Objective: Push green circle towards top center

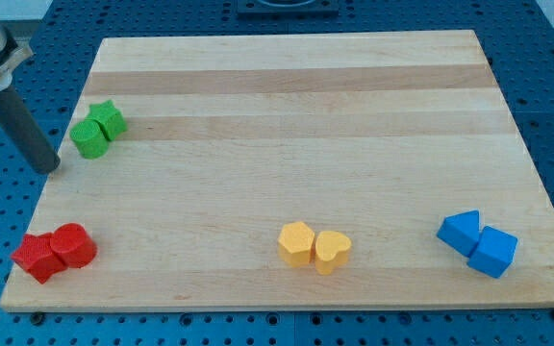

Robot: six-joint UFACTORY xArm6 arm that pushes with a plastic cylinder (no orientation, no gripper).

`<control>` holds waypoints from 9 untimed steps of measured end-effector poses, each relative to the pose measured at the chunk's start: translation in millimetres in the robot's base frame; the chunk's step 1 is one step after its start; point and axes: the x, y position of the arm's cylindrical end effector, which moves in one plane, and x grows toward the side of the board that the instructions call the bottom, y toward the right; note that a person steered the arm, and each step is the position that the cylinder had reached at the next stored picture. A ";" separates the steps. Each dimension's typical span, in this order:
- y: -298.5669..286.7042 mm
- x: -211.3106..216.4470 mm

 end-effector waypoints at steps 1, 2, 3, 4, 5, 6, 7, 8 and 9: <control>-0.2 23.4; 0.2 11.7; 13.9 -29.0; 25.8 -39.8; 25.8 -37.2; 33.0 -31.0; 55.8 -34.6; 98.4 -55.0; 171.0 -68.4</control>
